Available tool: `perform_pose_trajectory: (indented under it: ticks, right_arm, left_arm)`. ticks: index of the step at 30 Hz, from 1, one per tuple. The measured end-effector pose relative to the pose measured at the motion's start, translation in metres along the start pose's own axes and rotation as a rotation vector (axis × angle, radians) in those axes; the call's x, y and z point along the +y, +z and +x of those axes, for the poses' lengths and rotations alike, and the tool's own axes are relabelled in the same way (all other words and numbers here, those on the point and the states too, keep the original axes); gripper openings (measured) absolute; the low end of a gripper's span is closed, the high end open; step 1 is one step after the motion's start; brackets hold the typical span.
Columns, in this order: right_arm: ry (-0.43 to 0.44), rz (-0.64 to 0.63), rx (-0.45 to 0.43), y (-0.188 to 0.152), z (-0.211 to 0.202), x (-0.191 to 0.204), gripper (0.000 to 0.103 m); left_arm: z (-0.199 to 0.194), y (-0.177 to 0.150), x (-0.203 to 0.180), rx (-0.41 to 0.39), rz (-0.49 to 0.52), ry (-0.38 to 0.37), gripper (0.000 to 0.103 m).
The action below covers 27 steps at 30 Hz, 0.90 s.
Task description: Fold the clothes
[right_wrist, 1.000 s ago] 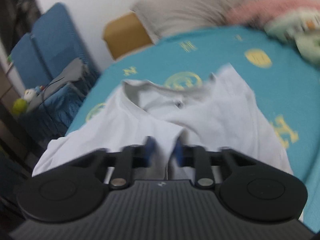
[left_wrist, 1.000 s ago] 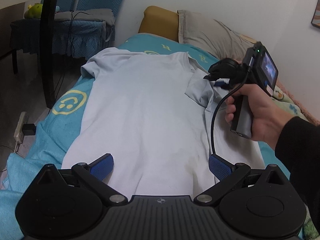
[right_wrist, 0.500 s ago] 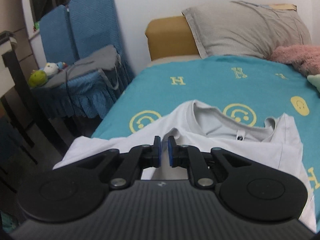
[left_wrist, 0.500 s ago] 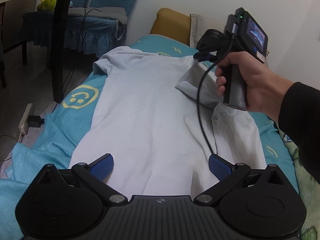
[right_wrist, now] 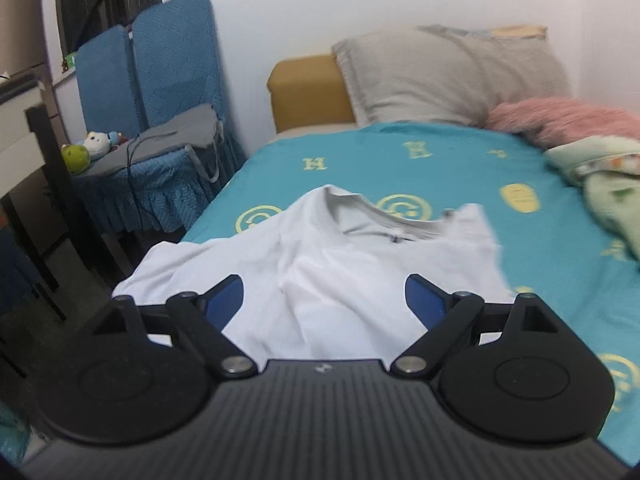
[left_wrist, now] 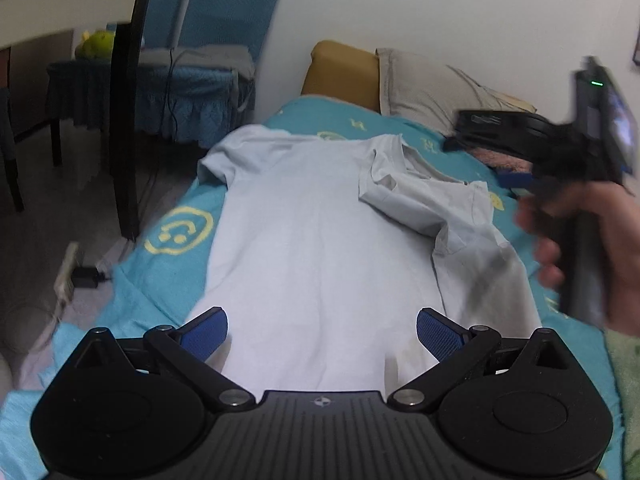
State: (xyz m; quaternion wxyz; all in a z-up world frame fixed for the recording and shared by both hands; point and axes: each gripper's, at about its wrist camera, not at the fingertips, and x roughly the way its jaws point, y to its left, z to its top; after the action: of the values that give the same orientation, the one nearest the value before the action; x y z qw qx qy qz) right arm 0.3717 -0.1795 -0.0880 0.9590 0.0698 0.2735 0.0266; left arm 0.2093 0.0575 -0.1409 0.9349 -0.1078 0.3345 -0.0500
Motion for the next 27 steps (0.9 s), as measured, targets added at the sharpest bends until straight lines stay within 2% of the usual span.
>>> perform_pose_trajectory:
  ticks: [8,15,17,20,24,27]
  right_arm:
    - [0.05,0.038,-0.06,-0.039,-0.156,-0.002,0.089]
    - [0.037,0.129,-0.141,-0.077,-0.267,-0.008,0.089]
    - [0.032,0.13,-0.158,-0.092,-0.284,-0.011,0.089]
    - [0.032,0.145,-0.158,-0.114,-0.303,-0.02,0.089]
    - [0.039,0.189,-0.126,-0.123,-0.308,-0.036,0.089]
    - [0.033,0.21,-0.143,-0.125,-0.309,-0.042,0.089]
  left_arm:
    - [-0.04,-0.009,-0.014,-0.079,0.086,0.046,0.102]
    - [-0.074,-0.041,-0.037,-0.097,0.213,0.064,0.102]
    - [-0.08,-0.046,-0.043,-0.105,0.255,0.081,0.102]
    - [-0.083,-0.047,-0.047,-0.074,0.247,0.078,0.102]
    - [-0.077,-0.044,-0.039,-0.018,0.164,0.062,0.102]
    - [-0.066,-0.035,-0.024,0.024,0.073,0.065,0.102]
